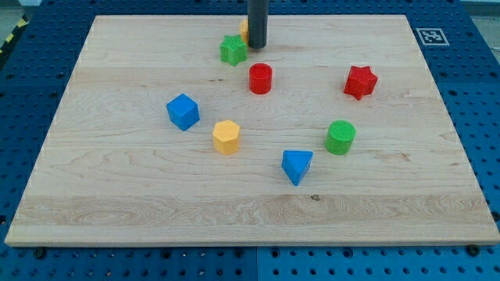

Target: Place the yellow heart at the top left of the board

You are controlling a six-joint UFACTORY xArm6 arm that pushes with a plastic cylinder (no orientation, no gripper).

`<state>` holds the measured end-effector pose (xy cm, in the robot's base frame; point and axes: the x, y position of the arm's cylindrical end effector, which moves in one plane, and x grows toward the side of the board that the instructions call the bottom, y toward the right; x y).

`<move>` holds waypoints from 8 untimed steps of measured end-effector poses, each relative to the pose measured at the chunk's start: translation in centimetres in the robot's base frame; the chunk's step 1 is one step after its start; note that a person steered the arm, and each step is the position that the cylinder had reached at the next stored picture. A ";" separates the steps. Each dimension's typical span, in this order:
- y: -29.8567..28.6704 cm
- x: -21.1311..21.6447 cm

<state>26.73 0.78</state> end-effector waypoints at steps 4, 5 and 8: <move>0.3 -3.5; 0.3 -5.7; -4.5 -5.8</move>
<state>20.96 -3.70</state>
